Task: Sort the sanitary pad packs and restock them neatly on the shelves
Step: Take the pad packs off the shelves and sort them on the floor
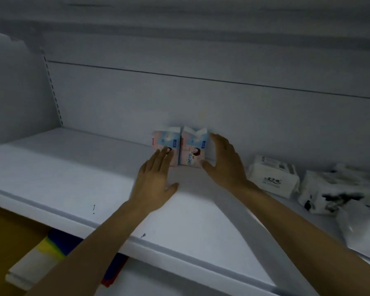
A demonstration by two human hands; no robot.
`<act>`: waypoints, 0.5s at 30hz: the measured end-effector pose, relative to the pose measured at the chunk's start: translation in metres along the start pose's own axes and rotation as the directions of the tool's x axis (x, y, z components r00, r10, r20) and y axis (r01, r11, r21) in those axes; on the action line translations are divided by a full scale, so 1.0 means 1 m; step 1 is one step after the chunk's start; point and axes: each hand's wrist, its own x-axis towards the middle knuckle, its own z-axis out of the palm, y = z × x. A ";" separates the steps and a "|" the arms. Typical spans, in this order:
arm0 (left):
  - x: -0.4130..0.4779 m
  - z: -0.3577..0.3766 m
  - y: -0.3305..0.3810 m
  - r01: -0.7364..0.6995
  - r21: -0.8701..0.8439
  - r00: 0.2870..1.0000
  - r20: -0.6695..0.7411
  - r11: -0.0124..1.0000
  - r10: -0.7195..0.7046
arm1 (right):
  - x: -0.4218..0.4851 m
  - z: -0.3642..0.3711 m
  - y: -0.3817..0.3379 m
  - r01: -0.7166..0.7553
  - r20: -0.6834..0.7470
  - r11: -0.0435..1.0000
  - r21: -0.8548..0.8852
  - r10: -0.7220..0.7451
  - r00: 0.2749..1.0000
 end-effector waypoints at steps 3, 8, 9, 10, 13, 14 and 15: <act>-0.001 0.004 -0.003 -0.018 0.002 0.999 -0.035 1.000 0.018 | 0.024 0.017 0.006 0.056 -0.027 0.998 -0.031 -0.057 0.998; -0.001 0.003 -0.004 -0.028 -0.021 0.997 -0.070 0.999 0.026 | 0.044 0.040 0.009 0.084 0.043 0.996 -0.039 -0.083 0.996; -0.001 0.003 -0.004 -0.024 -0.025 0.997 -0.072 0.999 0.022 | 0.042 0.044 0.011 0.100 0.038 0.989 -0.107 -0.097 0.995; -0.001 0.004 -0.004 -0.025 -0.027 0.997 -0.075 0.999 0.023 | 0.040 0.047 0.013 0.116 0.019 0.975 -0.192 -0.114 0.993; -0.001 0.004 -0.003 -0.028 -0.034 0.997 -0.075 0.999 0.025 | 0.042 0.044 0.016 0.109 -0.042 0.938 -0.329 -0.130 0.991; -0.001 0.005 -0.004 -0.028 -0.037 0.996 -0.080 0.999 0.025 | 0.044 0.040 0.018 0.102 -0.045 0.931 -0.351 -0.125 0.991; -0.001 0.005 -0.003 -0.026 -0.043 0.996 -0.081 0.999 0.023 | 0.045 0.037 0.020 0.101 -0.053 0.926 -0.363 -0.129 0.990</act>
